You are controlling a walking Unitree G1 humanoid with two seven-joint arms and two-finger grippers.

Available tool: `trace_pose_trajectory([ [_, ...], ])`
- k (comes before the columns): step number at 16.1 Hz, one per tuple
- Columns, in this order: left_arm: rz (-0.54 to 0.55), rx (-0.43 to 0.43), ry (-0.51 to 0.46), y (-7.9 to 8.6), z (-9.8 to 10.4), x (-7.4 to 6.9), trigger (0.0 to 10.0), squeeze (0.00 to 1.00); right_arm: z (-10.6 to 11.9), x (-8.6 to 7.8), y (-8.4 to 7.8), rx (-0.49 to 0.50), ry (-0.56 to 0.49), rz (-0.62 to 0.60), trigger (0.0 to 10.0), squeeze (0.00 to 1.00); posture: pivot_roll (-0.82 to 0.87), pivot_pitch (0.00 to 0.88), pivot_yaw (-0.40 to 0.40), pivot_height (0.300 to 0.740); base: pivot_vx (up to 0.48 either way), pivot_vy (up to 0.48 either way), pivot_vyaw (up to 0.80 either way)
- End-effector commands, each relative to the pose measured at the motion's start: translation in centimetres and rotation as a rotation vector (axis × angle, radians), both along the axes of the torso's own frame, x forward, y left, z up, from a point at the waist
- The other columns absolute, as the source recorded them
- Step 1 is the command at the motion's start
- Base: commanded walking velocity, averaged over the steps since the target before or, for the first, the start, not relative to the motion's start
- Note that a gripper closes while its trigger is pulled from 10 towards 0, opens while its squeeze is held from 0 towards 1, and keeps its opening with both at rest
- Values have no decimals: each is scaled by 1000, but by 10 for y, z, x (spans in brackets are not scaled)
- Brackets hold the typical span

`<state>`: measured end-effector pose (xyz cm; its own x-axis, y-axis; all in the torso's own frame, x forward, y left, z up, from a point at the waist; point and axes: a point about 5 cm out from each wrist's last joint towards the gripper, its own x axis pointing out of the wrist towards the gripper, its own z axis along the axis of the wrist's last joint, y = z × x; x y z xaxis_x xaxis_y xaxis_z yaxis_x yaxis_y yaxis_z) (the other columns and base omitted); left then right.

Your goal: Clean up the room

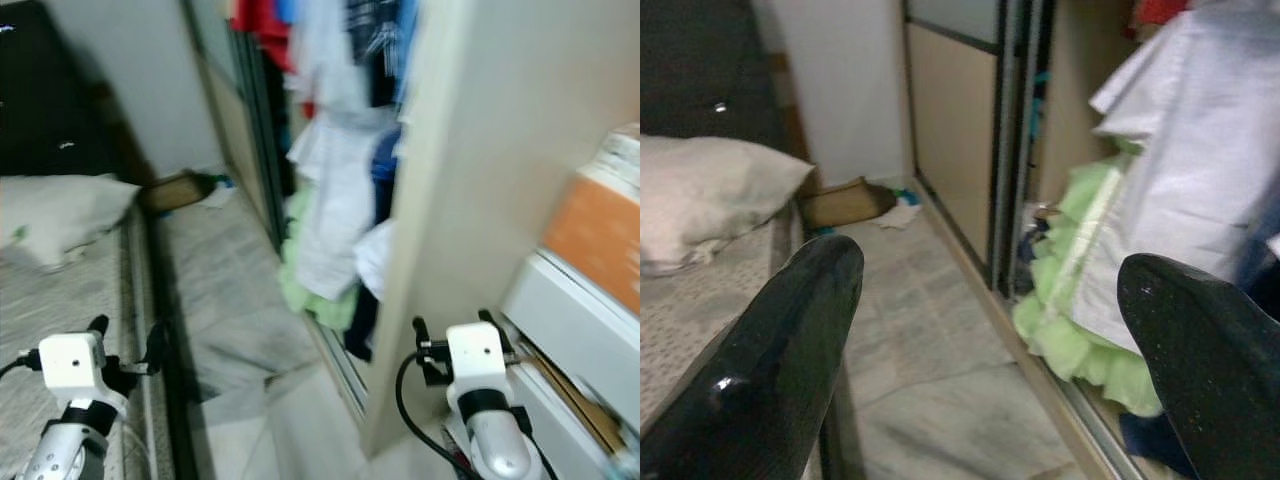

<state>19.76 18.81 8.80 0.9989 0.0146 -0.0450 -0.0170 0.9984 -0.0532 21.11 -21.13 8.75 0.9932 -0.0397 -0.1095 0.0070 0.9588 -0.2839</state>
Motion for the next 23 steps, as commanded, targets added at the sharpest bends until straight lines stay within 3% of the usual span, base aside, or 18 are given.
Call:
trace_pose_trajectory([
  [1, -1, 7, 5, 1, 1, 1, 10000, 0, 3, 1, 5, -10, -9, 29, 10000, 0, -165, 0, 33, 740, 0, 0, 800],
  [16, -14, -1, -1, -7, 1, 3, 10000, 0, 3, 6, 6, -27, 1, 63, 10000, 0, -158, 0, 18, 740, 0, 0, 800],
  [23, -18, 9, -4, -8, 0, 6, 10000, 0, 3, 11, 10, -17, -10, 81, 10000, 0, -155, 0, 17, 740, 0, 0, 0],
])
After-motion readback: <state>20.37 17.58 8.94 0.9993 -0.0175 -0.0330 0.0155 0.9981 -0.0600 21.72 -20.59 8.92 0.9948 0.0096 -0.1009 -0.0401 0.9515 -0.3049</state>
